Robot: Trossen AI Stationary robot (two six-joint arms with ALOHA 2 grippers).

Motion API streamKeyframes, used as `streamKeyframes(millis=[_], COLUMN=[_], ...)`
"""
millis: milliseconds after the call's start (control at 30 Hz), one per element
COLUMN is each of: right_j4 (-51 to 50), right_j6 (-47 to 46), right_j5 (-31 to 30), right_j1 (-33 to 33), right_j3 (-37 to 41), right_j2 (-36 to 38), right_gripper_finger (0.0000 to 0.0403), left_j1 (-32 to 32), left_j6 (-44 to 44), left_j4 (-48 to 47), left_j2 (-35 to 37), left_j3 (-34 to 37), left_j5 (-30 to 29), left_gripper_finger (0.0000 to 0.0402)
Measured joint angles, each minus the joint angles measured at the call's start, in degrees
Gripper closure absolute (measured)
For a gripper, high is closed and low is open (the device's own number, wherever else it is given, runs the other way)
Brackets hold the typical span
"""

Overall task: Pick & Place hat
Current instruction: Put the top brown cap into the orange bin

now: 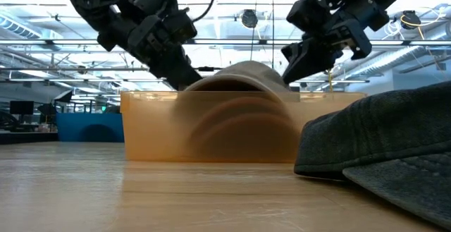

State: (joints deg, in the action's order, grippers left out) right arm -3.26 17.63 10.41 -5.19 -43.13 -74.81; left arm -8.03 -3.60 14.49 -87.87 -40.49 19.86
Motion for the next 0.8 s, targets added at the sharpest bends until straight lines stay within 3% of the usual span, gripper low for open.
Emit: streamKeyframes(millis=[367, 800], right_j4=[-2.7, -6.6], right_j6=[-2.4, -3.5], right_j5=[0.1, 0.2], right_j1=[0.0, -0.5], right_j3=[0.0, 0.0], right_j2=[2.0, 1.7], right_gripper_finger=[0.0403, 0.0403], left_j1=[0.7, 0.7], left_j6=[4.5, 5.7], left_j4=[-1.2, -2.7], left_j2=[0.0, 0.0], left_j3=[0.0, 0.0], left_j5=[1.1, 1.1], left_gripper_finger=[0.0332, 0.0324])
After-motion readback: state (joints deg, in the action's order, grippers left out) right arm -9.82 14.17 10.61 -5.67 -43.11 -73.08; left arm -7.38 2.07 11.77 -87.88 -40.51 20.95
